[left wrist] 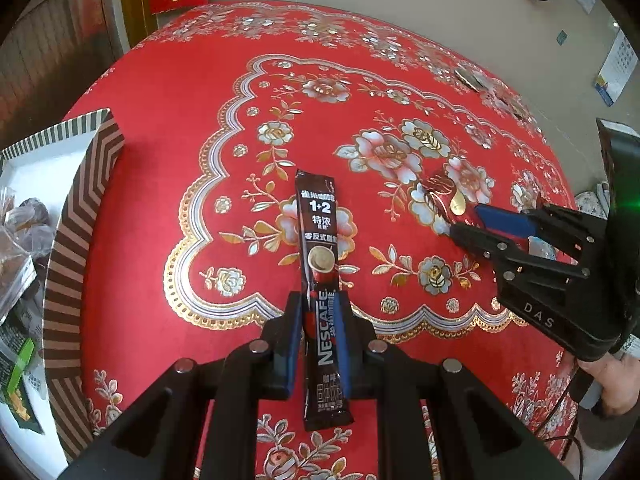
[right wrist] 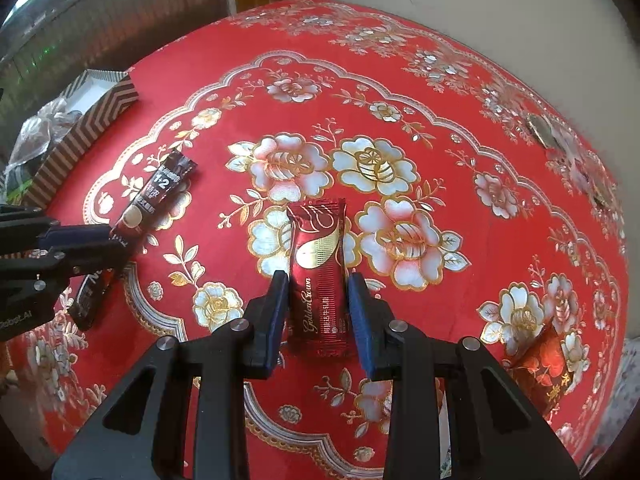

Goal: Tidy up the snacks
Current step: 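Grasp the Nescafe coffee stick with the left gripper while the right grasps the red chocolate bar, then carry the coffee stick and chocolate bar over the white tray with both grippers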

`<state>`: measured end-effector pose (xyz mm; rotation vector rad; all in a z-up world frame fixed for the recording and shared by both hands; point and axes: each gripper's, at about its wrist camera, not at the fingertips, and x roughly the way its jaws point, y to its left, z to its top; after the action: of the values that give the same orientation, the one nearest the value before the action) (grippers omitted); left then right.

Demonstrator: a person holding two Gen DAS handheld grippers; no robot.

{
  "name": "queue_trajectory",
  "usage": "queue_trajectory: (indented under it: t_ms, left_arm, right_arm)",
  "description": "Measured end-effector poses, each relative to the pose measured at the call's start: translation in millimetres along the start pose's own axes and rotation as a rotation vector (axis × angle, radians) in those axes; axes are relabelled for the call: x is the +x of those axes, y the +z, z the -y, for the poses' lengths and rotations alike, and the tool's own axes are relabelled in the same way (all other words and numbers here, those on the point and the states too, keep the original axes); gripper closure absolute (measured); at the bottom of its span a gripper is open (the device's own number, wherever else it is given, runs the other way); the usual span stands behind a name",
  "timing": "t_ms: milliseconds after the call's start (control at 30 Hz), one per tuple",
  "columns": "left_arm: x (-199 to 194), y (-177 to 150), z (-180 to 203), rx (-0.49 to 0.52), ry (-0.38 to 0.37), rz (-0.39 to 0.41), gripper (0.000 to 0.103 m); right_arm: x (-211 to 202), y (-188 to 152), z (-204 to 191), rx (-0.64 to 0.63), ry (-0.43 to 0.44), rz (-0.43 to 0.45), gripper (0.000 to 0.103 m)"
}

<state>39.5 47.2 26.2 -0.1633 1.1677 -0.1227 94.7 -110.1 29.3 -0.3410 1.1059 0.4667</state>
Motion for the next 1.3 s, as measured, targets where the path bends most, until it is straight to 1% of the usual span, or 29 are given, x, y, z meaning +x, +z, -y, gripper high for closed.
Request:
queue_trajectory:
  t_ms: [100, 200, 367, 500, 567, 633, 733, 833, 867, 933, 1033, 1100, 1133, 1167, 1200, 1233, 1267, 1300]
  left_arm:
    - [0, 0, 0, 0.001, 0.001, 0.0, 0.084]
    - [0, 0, -2, 0.002, 0.001, 0.001, 0.084]
    - [0, 1, -1, 0.001, -0.006, -0.004, 0.083]
    - [0, 0, 8, 0.052, 0.017, 0.002, 0.085]
    - [1, 0, 8, 0.062, 0.012, 0.001, 0.086]
    - [-1, -1, 7, 0.061, 0.005, 0.003, 0.088]
    - [-7, -4, 6, 0.066, -0.001, 0.01, 0.091]
    - [-12, -8, 4, 0.068, 0.003, 0.017, 0.092]
    - [-13, -9, 3, 0.067, 0.002, 0.015, 0.092]
    - [-13, -12, 3, 0.07, -0.002, 0.01, 0.092]
    - [-13, -14, 1, 0.061, -0.005, 0.005, 0.092]
    - [-13, -14, 1, 0.056, 0.006, 0.009, 0.092]
    - [-12, -15, 1, 0.056, 0.008, 0.01, 0.091]
    - [-12, -15, 1, 0.056, 0.01, 0.012, 0.09]
    - [-12, -15, 2, 0.059, 0.016, 0.013, 0.09]
    - [-12, -15, 2, 0.06, 0.021, 0.014, 0.09]
    - [-11, -16, 2, 0.055, 0.022, 0.016, 0.089]
    - [-11, -15, 1, 0.051, 0.031, 0.017, 0.089]
  right_arm:
    - [2, 6, -6, -0.058, -0.022, -0.022, 0.073]
    - [5, 14, -6, -0.084, -0.02, -0.067, 0.073]
    - [9, 19, 6, -0.02, 0.042, -0.107, 0.073]
    - [6, 12, 12, 0.033, 0.076, -0.086, 0.075]
    - [3, 5, 15, 0.07, 0.109, -0.071, 0.075]
    - [-1, -3, 16, 0.093, 0.113, -0.055, 0.076]
    - [-12, -15, 13, 0.128, 0.124, -0.011, 0.076]
    - [-27, -25, 9, 0.162, 0.134, 0.048, 0.076]
    - [-30, -27, 9, 0.169, 0.138, 0.061, 0.079]
    - [-34, -31, 5, 0.178, 0.151, 0.06, 0.08]
    - [-33, -37, 1, 0.173, 0.131, 0.04, 0.08]
    - [-37, -39, 6, 0.219, 0.135, 0.048, 0.079]
    - [-36, -38, 7, 0.234, 0.133, 0.032, 0.079]
    - [-35, -37, 7, 0.229, 0.124, 0.019, 0.076]
    - [-33, -35, 3, 0.206, 0.099, 0.005, 0.07]
    - [-31, -33, -1, 0.187, 0.077, -0.005, 0.067]
    - [-28, -32, -4, 0.174, 0.066, -0.015, 0.059]
    - [-24, -29, -5, 0.168, 0.063, -0.033, 0.057]
